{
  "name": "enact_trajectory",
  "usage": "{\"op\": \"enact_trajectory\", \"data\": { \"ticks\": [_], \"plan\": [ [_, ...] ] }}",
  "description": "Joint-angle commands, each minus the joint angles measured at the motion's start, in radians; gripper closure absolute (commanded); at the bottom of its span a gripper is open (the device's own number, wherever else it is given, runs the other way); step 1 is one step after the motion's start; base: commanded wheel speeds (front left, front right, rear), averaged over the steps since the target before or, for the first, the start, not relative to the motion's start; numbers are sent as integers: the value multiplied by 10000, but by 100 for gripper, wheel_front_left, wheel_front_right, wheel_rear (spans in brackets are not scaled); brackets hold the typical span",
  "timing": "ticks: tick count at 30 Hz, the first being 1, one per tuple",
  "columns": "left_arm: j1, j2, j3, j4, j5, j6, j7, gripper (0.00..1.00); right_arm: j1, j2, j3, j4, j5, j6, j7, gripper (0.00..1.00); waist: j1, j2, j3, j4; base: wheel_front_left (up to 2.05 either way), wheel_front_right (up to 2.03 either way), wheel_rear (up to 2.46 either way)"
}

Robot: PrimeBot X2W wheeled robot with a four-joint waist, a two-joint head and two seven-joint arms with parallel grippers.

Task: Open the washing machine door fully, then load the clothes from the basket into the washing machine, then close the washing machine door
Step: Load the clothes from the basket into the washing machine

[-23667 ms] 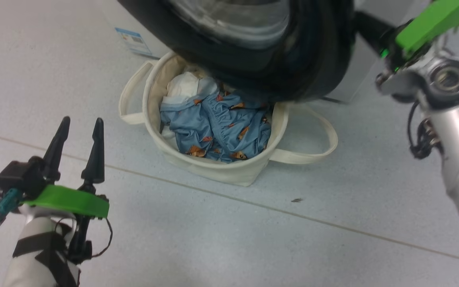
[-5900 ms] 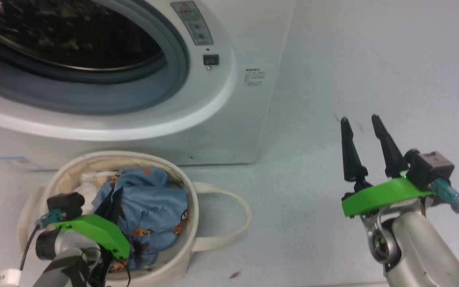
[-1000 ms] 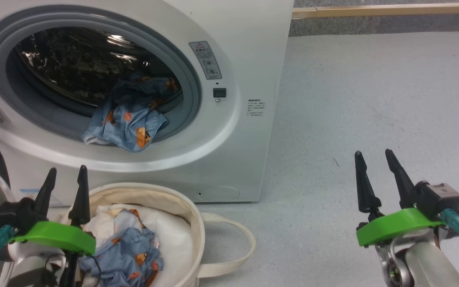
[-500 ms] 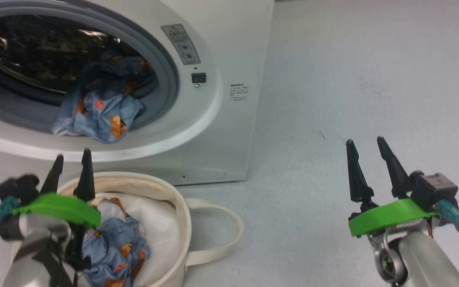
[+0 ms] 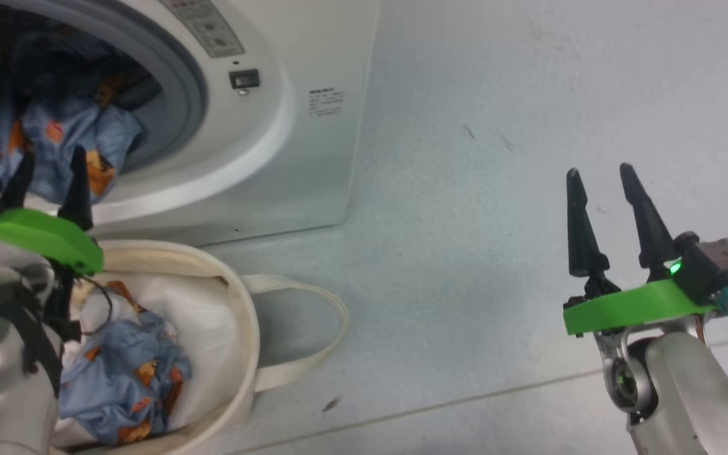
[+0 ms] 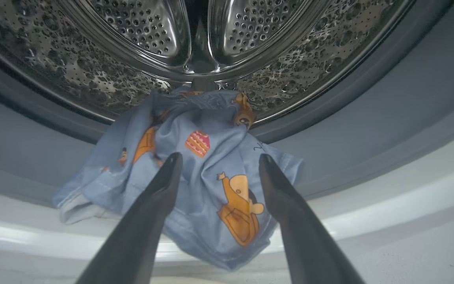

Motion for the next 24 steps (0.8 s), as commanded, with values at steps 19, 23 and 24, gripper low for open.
{"op": "enact_trajectory", "data": {
  "ticks": [19,23,24],
  "plan": [
    [-2605,934,-417,2491,660,939,659,100,-273,274,-238,-775,-351,4,-124,0,-3,0,1285,-462,0,0,0],
    [-2925,758,-507,2478,652,935,345,100,-240,270,-248,-729,-324,4,-124,0,-3,0,1122,-299,0,0,0],
    [-3032,707,-542,2442,660,912,264,100,-227,261,-249,-712,-317,4,-124,0,-3,0,1081,-248,0,0,0]
  ]
}}
